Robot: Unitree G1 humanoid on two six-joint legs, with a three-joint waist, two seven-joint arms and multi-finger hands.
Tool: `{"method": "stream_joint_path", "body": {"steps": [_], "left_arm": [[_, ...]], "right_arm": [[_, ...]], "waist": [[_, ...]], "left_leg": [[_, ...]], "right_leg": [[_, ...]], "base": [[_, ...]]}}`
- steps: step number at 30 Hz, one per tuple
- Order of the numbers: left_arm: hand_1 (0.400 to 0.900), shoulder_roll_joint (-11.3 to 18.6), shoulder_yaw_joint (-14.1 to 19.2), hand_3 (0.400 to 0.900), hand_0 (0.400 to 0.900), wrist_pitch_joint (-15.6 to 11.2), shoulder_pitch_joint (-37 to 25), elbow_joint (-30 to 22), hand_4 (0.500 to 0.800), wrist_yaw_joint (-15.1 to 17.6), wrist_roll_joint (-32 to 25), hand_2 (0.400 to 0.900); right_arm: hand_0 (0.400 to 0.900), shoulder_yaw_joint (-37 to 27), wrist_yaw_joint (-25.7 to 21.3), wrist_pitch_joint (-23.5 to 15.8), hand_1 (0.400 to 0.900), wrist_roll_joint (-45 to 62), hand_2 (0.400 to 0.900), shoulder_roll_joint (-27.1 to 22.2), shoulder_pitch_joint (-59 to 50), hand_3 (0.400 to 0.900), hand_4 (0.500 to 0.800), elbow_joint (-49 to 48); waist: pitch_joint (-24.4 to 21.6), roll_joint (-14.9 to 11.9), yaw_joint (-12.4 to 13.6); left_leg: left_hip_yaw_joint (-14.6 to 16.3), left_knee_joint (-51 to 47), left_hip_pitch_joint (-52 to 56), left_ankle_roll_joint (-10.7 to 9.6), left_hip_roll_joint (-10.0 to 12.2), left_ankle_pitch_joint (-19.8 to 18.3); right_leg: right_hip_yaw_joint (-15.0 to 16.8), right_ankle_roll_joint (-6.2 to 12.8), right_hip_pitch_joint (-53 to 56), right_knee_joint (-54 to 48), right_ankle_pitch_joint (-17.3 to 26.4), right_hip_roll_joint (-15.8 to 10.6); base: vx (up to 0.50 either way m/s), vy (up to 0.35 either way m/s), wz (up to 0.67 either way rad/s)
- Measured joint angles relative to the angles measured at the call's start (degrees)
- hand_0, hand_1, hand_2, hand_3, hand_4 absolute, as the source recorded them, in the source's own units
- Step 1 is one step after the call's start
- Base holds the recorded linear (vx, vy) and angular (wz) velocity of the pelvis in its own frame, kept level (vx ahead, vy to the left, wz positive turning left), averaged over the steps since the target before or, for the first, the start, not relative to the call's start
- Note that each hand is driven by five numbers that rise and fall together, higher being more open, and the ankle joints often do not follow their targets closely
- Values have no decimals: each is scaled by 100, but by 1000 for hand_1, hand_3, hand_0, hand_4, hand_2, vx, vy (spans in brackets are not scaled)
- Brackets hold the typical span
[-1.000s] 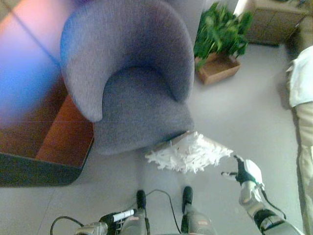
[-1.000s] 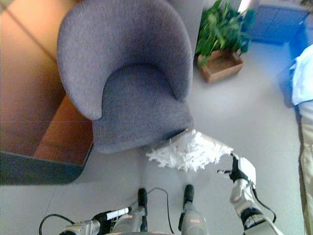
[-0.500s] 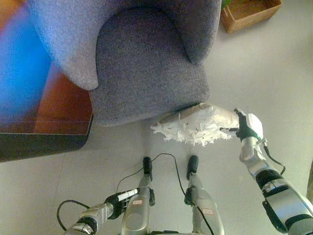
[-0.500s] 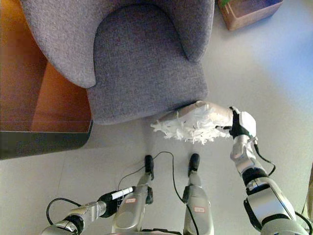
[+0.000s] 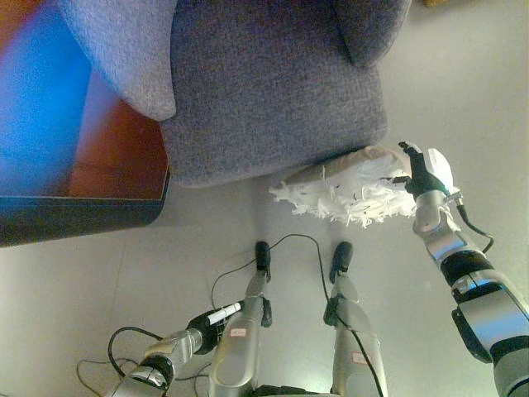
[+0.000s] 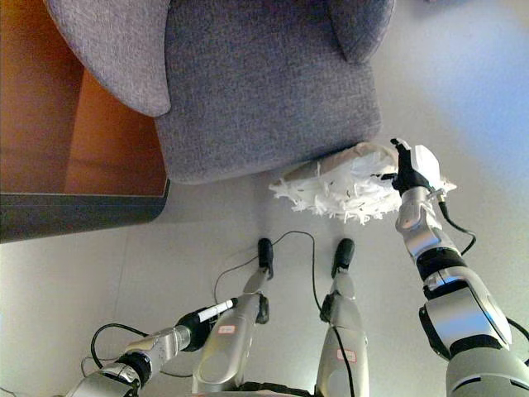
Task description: Pick up the pillow and put it on the sofa.
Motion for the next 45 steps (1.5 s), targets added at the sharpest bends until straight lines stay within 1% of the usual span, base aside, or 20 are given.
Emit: {"method": "stream_joint_path", "body": {"steps": [3, 7, 9, 11, 13, 14, 16, 17, 21, 26, 32, 38, 42, 45], "left_arm": [[900, 0, -2, 900, 900, 0, 0, -72, 800, -1, -1, 900], [900, 2, -2, 900, 900, -15, 0, -122, 800, -24, -21, 900], [900, 2, -2, 900, 900, -21, 0, -144, 800, -30, -64, 900], [900, 2, -4, 900, 900, -27, 0, -159, 800, -51, -129, 900], [900, 2, -4, 900, 900, -27, 0, -159, 800, -51, -129, 900], [900, 5, -4, 900, 900, -85, -4, -190, 800, -110, -172, 900], [900, 5, -4, 900, 900, -107, -5, -213, 800, -121, -175, 900], [900, 7, -4, 900, 900, -123, -5, -233, 800, -120, -175, 900], [900, 19, -4, 900, 900, -149, -5, -369, 800, -114, -218, 900], [900, 11, -6, 900, 900, -149, -5, -442, 800, -105, -223, 900], [900, -2, -7, 900, 900, -148, -5, -459, 800, -105, -222, 900], [900, 0, -26, 900, 900, -102, 32, -454, 800, -38, -211, 900], [900, 8, -31, 900, 900, -53, 113, -447, 800, -51, -193, 900], [900, 23, -27, 900, 900, -12, 167, -438, 800, -118, -151, 900]], "right_arm": [[900, 11, 271, 6, 900, 70, 900, -48, -80, 900, 800, -134], [900, 188, 611, 68, 900, 204, 900, -69, -298, 900, 800, -165], [900, 217, 716, 108, 900, 215, 900, -70, -416, 900, 800, -179], [900, 301, 759, 228, 900, 216, 900, -78, -560, 900, 800, -236], [900, 301, 759, 228, 900, 216, 900, -78, -560, 900, 800, -236], [900, 373, 830, 340, 900, 217, 900, -94, -795, 900, 800, -277], [900, 420, 861, 453, 900, 220, 900, -96, -897, 900, 800, -325], [400, 464, 877, 529, 400, 236, 400, -109, -957, 400, 500, -361], [400, 629, 996, 806, 400, 300, 400, -198, -1229, 400, 500, -442], [400, 632, 998, 940, 400, 324, 400, -327, -1227, 400, 500, -490], [400, 850, 1185, 944, 400, 341, 400, -319, -1213, 400, 500, -490], [400, 855, 1382, 943, 400, 357, 400, -310, -1051, 400, 500, -488], [400, 855, 1718, 914, 400, 357, 400, -334, -933, 400, 500, -491], [400, 860, 1987, 814, 400, 358, 400, -438, -785, 400, 500, -511]], "waist": [[13, 28, 3], [17, 49, 9], [21, 59, 15], [19, 66, 15], [19, 66, 15], [22, 80, 25], [21, 94, 26], [21, 95, 24], [22, 98, 55], [23, 97, 142], [27, 89, 168], [46, 63, 172], [58, 43, 154], [76, 9, 154]], "left_leg": [[-3, 1, -122, 23, -33, 50], [1, 1, -243, 22, -32, 102], [0, 3, -303, 26, -35, 128], [-7, 32, -405, 27, -37, 148], [-7, 32, -405, 27, -37, 148], [-30, 51, -562, 22, -42, 197], [-46, 62, -635, 21, -47, 220], [-50, 76, -683, 20, -50, 229], [-77, 168, -915, 8, -44, 251], [-84, 195, -951, 2, -38, 260], [-108, 196, -917, 2, -38, 262], [-113, 179, -585, 3, -37, 260], [-111, 102, -227, 2, -28, 260], [-118, 5, 78, 3, -18, 260]], "right_leg": [[18, 7, -165, 104, -4, -43], [37, 24, -341, 198, -18, -48], [43, 19, -437, 267, -26, -61], [46, 13, -543, 332, -33, -74], [46, 13, -543, 332, -33, -74], [43, 3, -743, 458, -57, -91], [38, -6, -839, 536, -77, -104], [40, -14, -899, 579, -85, -111], [38, -45, -1144, 723, -105, -119], [39, -61, -1191, 774, -111, -120], [14, -90, -1140, 774, -90, -121], [2, -88, -793, 736, -90, -121], [-20, -42, -392, 570, -82, -94], [-57, -20, -56, 430, -64, -72]], "base": [[-46, 44, 3], [-35, 31, 3], [-34, 16, 7], [-18, 6, 3], [-16, 6, 2], [-56, 15, 4], [-63, 8, 2], [-42, -8, 0], [-36, -26, 2], [-29, -18, -5], [-17, -12, -4], [-1, 1, -4], [7, -8, 1], [48, -40, 5]]}}
